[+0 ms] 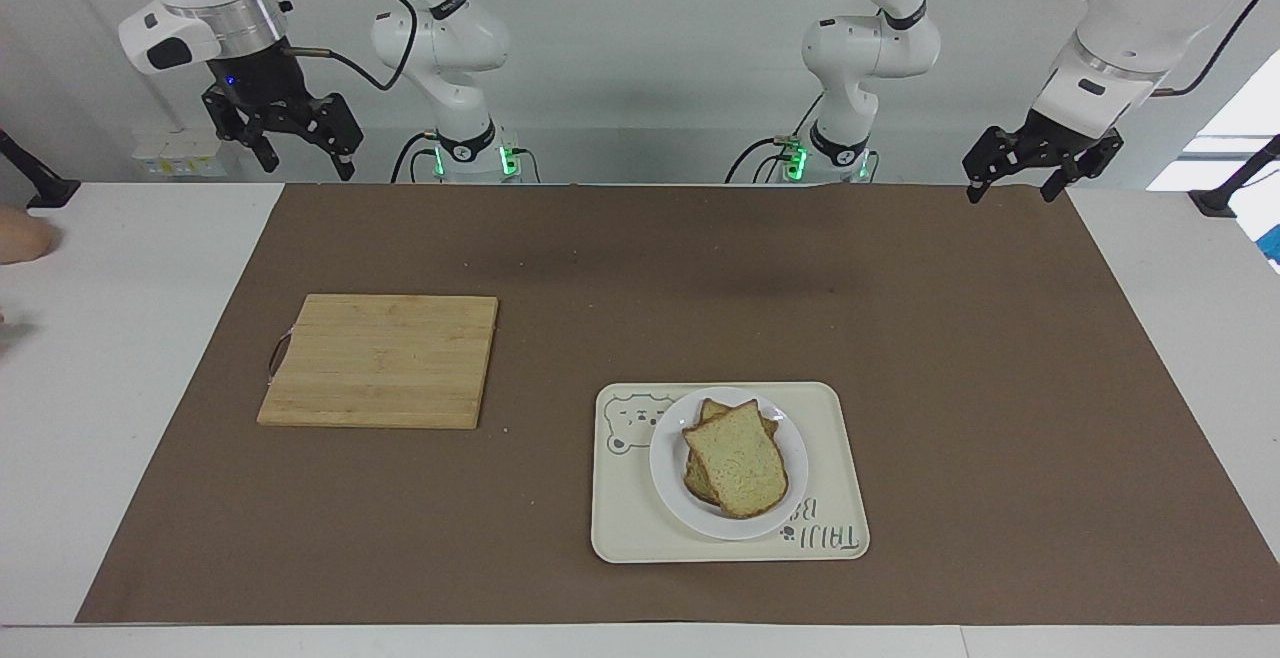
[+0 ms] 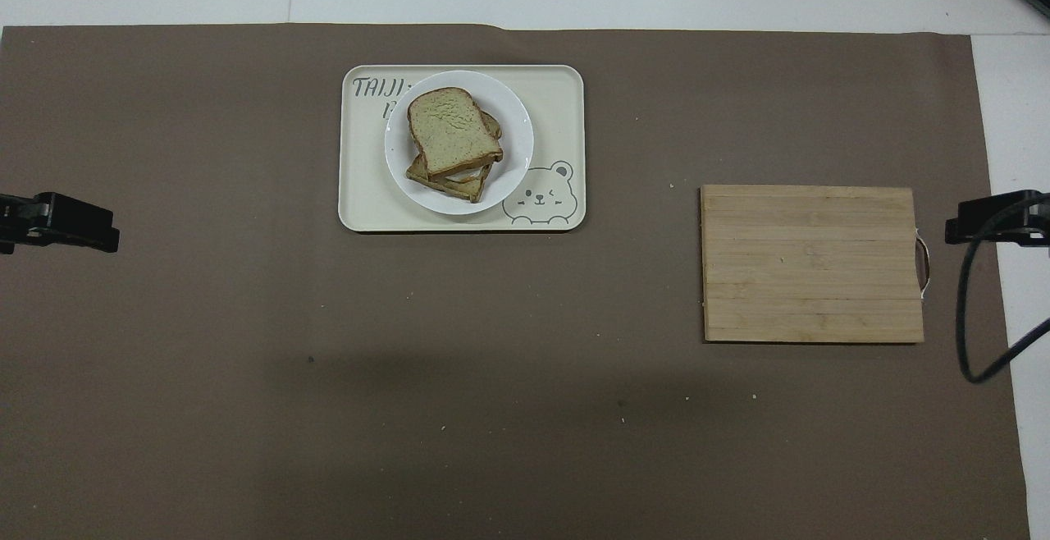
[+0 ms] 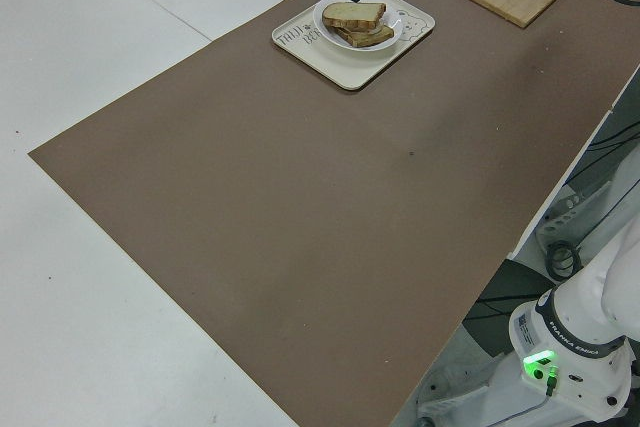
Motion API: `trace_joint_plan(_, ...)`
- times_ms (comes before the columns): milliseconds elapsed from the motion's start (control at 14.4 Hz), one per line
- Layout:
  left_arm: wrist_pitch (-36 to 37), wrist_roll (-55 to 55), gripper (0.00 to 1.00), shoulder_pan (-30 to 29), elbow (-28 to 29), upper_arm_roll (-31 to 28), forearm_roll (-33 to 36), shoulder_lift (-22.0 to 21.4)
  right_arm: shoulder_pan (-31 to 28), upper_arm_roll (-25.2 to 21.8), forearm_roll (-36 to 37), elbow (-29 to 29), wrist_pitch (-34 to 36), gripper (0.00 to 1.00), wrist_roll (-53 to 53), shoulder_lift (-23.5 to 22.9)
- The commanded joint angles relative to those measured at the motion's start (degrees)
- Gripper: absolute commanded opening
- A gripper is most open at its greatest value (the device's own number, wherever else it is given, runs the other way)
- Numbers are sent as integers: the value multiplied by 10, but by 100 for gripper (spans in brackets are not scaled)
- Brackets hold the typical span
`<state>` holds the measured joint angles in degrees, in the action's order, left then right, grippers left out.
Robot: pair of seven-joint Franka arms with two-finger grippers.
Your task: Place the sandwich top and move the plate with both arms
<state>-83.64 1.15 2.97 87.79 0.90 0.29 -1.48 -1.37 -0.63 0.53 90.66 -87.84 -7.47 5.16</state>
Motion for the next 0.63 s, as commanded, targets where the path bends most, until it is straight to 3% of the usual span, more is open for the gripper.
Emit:
trace_joint_plan(0,16,6,100,-13,-28,15,12,7,-7,5,0,4,-2,100,11,6)
trace_joint_plan(556,38,4,100,-22,-13,9,9,-2,-7,5,0,4,-2,100,11,6)
